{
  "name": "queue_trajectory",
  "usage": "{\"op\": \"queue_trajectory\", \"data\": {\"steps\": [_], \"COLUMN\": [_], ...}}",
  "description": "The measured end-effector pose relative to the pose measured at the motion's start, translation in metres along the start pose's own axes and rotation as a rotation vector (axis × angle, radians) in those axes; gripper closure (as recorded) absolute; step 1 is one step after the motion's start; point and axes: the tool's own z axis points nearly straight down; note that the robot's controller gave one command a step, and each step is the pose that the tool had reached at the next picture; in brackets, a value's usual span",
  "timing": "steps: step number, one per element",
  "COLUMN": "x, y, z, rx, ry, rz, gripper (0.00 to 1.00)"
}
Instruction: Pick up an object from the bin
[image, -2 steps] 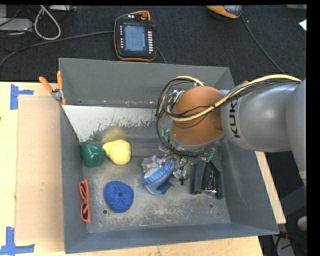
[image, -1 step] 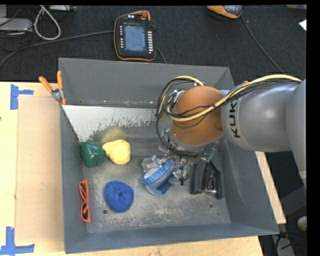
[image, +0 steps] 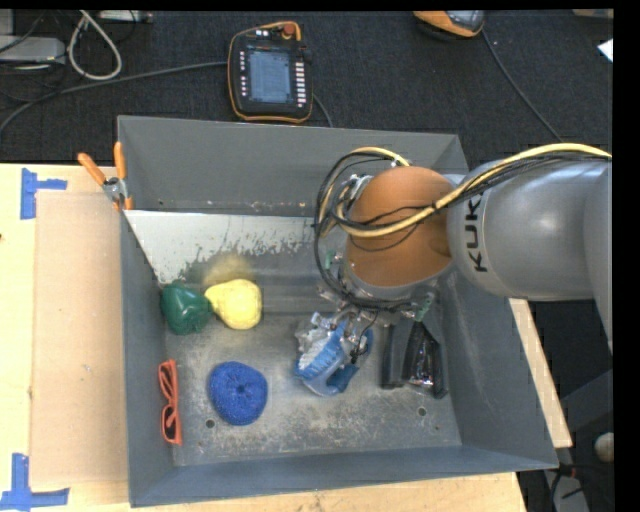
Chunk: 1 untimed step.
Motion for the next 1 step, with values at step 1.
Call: {"op": "queue_trajectory", "data": {"steps": [1], "x": [0.0], "y": [0.0012], "z": [-0.0344], "rx": [0.0], "ry": [0.001], "rz": [-0.001], "gripper": [1.0]}}
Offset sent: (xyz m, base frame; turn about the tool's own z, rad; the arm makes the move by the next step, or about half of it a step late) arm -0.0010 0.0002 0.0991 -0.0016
